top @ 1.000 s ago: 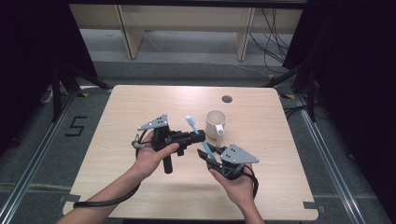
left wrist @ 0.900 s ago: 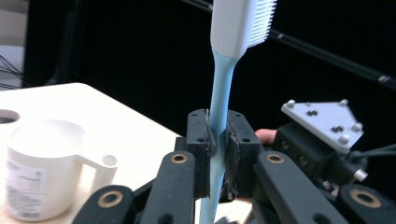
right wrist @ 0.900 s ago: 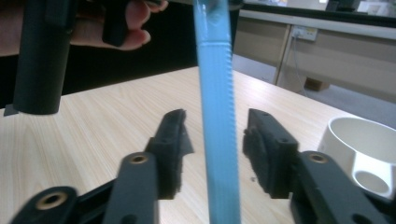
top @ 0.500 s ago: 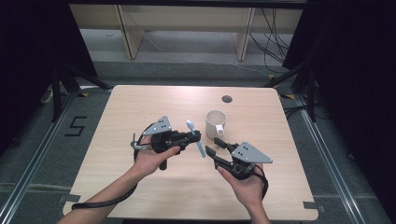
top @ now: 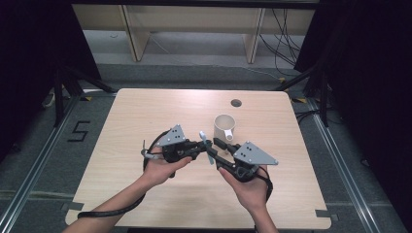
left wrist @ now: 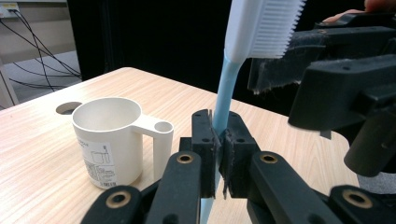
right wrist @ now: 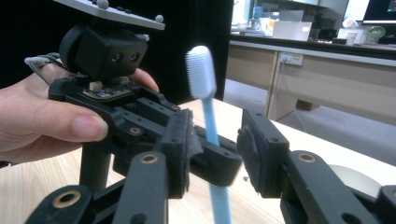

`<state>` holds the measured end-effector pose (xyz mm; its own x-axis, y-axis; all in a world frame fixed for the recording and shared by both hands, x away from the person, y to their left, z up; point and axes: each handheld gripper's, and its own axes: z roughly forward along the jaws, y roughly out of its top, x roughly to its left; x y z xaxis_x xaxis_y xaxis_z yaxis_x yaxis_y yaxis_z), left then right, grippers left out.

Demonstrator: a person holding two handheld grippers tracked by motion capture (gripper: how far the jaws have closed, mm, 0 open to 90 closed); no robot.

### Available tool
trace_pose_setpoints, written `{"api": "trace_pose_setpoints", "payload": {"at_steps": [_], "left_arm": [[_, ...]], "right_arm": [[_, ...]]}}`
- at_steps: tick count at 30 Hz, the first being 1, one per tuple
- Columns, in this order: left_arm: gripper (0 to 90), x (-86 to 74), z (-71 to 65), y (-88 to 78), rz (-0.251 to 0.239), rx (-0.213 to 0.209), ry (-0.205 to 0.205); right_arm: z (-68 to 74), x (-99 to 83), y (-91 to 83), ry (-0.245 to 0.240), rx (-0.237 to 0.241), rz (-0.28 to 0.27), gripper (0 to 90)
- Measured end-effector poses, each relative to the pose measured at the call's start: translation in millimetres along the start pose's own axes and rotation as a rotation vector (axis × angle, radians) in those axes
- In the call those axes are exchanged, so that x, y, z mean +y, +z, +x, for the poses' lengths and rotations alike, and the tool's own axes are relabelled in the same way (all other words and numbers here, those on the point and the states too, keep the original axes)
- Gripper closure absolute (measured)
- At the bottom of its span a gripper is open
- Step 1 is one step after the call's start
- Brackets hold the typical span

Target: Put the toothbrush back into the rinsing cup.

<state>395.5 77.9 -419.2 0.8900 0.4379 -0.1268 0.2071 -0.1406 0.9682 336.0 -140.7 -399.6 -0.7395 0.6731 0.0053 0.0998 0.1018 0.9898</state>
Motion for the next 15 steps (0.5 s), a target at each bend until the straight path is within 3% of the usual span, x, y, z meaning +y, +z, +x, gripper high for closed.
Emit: {"api": "trace_pose_setpoints", "payload": {"at_steps": [5,8,9,15], "left_arm": [[84.6,-1.5,-2.5,3.0,0.002,0.002,0.007],[84.5,-1.6,-3.7,4.2,0.005,0.001,0.011],[84.5,-1.4,-3.8,4.8,0.008,0.001,0.021],[84.5,-1.3,-7.4,7.4,0.014,0.002,0.036]], "right_arm": [[-1.0,0.6,4.7,-0.024,-0.025,-0.007,66.5],[0.2,0.8,6.1,0.016,-0.02,0.016,67.5],[-2.0,1.0,7.0,-0.021,-0.033,-0.002,67.6],[-0.6,-0.6,10.7,0.015,-0.014,0.017,69.2]]}}
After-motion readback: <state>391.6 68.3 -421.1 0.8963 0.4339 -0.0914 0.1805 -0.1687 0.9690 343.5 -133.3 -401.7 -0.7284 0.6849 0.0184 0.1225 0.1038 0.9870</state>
